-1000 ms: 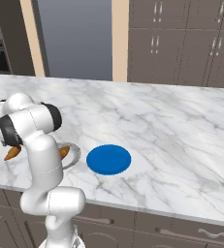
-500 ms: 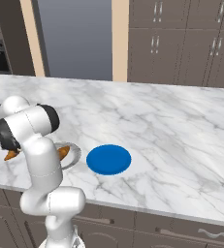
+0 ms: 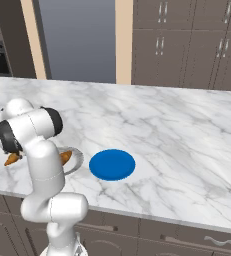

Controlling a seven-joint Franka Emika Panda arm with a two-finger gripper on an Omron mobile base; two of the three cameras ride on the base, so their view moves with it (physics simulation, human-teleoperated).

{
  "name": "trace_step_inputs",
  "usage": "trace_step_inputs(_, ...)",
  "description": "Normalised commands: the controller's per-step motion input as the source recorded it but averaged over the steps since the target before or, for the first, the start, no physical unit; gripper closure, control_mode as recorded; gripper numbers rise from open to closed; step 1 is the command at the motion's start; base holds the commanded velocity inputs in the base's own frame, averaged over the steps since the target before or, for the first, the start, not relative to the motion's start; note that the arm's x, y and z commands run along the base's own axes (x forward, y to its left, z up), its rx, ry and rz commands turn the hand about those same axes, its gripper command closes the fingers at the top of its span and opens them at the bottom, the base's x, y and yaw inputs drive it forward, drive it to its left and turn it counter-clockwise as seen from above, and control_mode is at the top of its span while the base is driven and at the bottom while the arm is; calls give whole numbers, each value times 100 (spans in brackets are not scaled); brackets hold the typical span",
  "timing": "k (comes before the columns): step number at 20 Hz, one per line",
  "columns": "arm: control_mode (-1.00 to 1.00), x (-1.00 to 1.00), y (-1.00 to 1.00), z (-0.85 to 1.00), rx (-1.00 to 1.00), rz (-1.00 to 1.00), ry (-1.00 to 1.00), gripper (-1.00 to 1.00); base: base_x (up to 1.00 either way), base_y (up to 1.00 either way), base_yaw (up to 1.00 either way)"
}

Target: Place the pastries on the plates.

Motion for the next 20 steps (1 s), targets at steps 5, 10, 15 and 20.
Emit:
trace_step_inputs(5, -100, -3, 0, -41, 0, 0, 0, -100, 0, 0, 0)
trace_step_inputs(10, -100, 0, 0, -9, 0, 0, 0, -100, 0, 0, 0)
trace_step_inputs(15, -100, 0, 0, 0, 0, 0, 0, 100, 0, 0, 0)
trace_step_inputs(20, -100, 0, 0, 3, 0, 0, 0, 100, 0, 0, 0)
